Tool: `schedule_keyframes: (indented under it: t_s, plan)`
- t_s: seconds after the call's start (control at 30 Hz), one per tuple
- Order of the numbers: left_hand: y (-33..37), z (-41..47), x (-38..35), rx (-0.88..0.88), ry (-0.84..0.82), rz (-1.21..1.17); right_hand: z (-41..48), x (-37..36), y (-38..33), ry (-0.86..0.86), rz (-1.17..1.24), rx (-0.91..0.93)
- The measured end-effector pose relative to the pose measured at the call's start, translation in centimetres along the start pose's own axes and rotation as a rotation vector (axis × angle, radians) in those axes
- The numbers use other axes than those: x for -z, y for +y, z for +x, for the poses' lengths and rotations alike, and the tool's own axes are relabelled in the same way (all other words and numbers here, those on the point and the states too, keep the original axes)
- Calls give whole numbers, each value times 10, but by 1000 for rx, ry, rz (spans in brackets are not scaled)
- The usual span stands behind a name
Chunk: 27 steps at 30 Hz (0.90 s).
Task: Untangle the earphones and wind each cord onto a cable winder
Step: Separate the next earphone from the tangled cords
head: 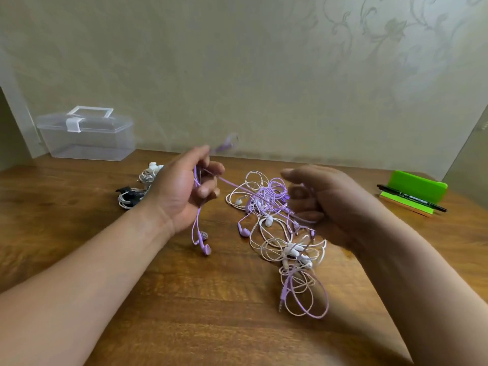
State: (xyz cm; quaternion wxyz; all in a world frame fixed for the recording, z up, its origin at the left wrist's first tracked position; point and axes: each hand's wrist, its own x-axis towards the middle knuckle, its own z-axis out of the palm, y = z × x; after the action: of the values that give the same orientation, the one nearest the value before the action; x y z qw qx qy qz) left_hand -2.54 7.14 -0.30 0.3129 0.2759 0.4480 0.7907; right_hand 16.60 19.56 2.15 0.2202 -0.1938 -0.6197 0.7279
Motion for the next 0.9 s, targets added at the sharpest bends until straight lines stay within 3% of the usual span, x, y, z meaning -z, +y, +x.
schedule_keyframes:
  t_s: [0.07,0.2,0.27,0.43,0.57,0.63,0.73,0.9]
  plan:
    - [4,0,0,-69,-23,3,-4,-3,3,-99,-153,-42]
    - [7,-1,0,-154,-30,80,-20,-14,2,-485,-416,-52]
    - [5,-2,-1,-152,-19,163,-25,-19,-1,-646,-354,54]
    - [-1,-2,0,-127,-53,254,-26,-5,-3,-773,-123,277]
    - [-7,-4,-3,-119,-115,315,-20,12,-8,-986,-507,42]
    - [-10,-6,-5,-124,-136,361,-18,12,-4,-898,-573,-55]
    - [-12,-9,-8,-125,-160,401,-13,6,3,-636,-505,-95]
    - [-14,-10,-11,-137,-203,468,-7,-4,7,-397,-561,10]
